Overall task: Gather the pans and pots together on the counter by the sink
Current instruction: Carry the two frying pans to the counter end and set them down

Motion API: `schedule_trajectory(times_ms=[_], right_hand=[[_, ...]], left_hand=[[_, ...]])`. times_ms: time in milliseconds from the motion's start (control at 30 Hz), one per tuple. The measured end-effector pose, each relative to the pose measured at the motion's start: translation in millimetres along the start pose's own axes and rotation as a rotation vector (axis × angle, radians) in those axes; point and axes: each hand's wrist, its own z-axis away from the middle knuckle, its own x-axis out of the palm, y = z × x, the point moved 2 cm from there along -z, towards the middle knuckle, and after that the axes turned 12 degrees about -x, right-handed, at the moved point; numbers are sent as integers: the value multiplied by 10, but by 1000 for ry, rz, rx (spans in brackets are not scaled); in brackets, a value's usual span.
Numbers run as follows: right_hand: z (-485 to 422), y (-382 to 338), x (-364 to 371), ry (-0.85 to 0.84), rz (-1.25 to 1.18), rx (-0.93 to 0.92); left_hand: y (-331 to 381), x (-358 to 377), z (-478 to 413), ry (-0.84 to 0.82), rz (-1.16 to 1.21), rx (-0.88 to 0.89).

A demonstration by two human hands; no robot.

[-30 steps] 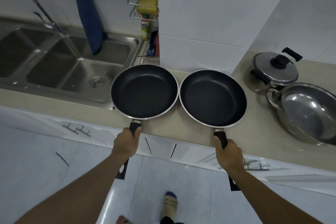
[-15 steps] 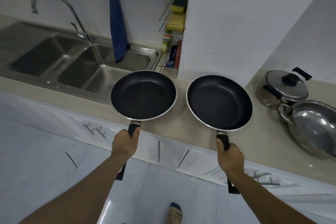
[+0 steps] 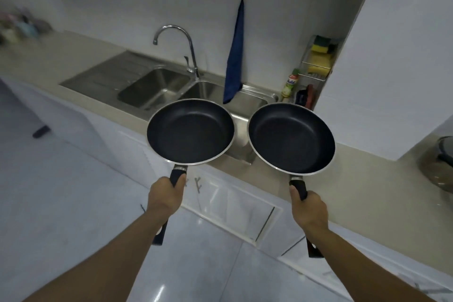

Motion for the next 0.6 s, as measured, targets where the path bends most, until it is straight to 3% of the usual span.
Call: schedule_trajectory(times_ms=[267, 600], right_hand=[[50, -932, 747, -119, 22, -126], [-369, -2027, 1711, -229, 5, -290]], left_hand=[[-547, -930, -448, 119, 85, -83], [-832, -1571, -1240, 223, 178, -214]])
